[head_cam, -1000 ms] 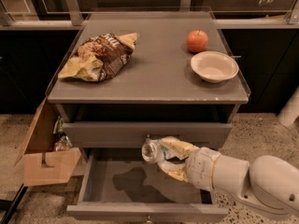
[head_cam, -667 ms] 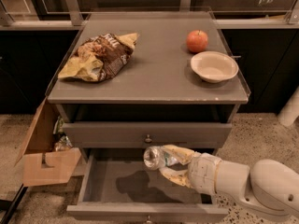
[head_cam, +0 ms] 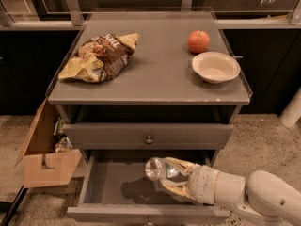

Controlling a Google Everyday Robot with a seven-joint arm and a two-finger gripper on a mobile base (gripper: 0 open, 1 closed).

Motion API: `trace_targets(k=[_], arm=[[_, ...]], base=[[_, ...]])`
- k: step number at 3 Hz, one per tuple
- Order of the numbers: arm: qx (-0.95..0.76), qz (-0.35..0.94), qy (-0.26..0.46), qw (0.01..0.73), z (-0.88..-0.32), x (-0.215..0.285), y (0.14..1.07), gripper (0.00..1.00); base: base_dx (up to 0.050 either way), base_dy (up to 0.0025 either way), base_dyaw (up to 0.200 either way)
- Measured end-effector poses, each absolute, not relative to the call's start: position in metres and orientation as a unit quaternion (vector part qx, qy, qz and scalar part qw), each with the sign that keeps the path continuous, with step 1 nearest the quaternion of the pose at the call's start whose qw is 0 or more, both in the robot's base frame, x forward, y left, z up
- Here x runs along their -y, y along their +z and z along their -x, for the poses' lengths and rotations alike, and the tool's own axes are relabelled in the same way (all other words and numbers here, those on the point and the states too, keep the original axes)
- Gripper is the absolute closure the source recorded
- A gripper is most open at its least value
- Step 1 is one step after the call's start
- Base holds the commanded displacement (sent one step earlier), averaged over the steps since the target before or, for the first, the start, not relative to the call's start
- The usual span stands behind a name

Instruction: Place 7up can into middle drawer

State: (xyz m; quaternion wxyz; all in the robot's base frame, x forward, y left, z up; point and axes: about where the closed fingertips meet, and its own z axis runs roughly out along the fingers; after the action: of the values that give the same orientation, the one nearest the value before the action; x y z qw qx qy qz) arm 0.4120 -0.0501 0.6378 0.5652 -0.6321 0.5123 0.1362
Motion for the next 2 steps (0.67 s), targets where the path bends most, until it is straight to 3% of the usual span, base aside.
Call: trace_targets(k=[2], arm=[[-0.514, 0.610, 0.142, 0.585, -0.429, 0.068, 0.609, 1.00]], base=[[0.000, 0.00000, 0.000]])
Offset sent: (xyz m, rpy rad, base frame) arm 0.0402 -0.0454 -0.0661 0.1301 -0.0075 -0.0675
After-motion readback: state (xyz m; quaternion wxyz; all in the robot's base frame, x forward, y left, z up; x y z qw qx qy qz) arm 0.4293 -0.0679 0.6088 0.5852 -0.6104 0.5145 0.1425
